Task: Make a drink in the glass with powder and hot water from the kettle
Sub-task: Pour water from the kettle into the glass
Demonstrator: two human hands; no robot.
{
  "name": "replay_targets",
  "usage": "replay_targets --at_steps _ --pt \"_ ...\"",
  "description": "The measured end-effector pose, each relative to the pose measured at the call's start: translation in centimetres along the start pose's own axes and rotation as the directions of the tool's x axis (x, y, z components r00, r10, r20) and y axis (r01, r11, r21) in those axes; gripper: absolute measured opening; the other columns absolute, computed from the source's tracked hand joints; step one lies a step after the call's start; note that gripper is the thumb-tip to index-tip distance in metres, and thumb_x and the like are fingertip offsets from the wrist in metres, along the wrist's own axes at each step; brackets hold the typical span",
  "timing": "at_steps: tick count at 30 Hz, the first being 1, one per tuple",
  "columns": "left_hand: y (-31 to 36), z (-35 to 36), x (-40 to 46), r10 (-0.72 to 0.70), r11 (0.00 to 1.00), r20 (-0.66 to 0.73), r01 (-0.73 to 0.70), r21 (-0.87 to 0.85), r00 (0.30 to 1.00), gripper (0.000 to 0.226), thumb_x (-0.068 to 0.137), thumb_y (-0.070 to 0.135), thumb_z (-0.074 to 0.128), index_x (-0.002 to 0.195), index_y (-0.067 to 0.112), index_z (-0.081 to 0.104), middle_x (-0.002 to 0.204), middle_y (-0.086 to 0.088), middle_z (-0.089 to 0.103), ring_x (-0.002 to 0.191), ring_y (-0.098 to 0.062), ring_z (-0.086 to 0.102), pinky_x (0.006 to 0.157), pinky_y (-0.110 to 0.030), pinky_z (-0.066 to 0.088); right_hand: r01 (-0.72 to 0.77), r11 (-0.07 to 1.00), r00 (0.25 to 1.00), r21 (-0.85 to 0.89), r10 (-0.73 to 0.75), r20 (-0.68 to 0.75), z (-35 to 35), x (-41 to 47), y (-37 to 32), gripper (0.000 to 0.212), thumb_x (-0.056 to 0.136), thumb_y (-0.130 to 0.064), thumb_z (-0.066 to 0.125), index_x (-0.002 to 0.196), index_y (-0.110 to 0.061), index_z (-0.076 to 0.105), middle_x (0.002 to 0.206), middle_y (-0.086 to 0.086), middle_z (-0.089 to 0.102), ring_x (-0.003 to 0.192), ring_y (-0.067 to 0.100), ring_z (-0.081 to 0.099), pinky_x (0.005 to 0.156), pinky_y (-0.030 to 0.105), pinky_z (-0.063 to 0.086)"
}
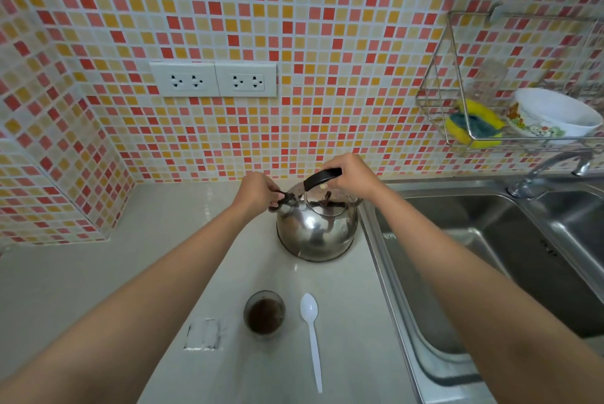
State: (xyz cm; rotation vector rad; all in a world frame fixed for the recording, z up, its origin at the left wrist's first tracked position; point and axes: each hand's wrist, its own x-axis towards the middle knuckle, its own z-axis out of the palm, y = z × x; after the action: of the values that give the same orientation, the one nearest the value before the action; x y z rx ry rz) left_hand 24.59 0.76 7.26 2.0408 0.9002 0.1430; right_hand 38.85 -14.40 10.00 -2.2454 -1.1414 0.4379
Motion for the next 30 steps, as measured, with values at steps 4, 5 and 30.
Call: replay_targets --at_steps 4,5,30 --pt "-0.6 0.3 0.5 -0.019 1.000 -0.008 0.019 -0.007 1.000 0.025 0.083 0.008 0.070 0.106 -0.004 0.071 0.101 -0.020 0.073 0.090 -0.028 0.071 0.084 -0.030 0.055 -0.006 1.000 1.000 -0.009 0.006 0.001 0.5 0.4 0.5 0.035 0.076 0.007 0.068 0.108 -0.007 0.072 0.103 0.009 0.070 0.096 0.019 0.060 0.087 0.030 0.046" --pt "-0.7 0.4 0.5 -0.024 1.000 -0.008 0.024 -0.010 1.000 0.025 0.083 0.008 0.071 0.106 -0.003 0.071 0.101 -0.019 0.072 0.088 -0.027 0.070 0.084 -0.029 0.055 -0.012 1.000 1.000 -0.009 0.012 0.000 0.6 0.4 0.6 0.037 0.076 0.007 0.069 0.111 -0.006 0.071 0.108 0.010 0.070 0.101 0.020 0.060 0.089 0.028 0.045" --pt "-2.9 0.7 0.1 0.026 0.997 -0.032 -0.029 -0.077 0.999 0.029 0.085 0.015 0.069 0.112 0.006 0.068 0.104 -0.010 0.069 0.102 -0.024 0.062 0.083 -0.025 0.044 0.013 0.997 0.999 -0.074 -0.017 -0.046 1.4 0.3 1.5 0.032 0.077 0.005 0.068 0.104 -0.012 0.072 0.100 0.012 0.071 0.094 0.026 0.063 0.082 0.034 0.048"
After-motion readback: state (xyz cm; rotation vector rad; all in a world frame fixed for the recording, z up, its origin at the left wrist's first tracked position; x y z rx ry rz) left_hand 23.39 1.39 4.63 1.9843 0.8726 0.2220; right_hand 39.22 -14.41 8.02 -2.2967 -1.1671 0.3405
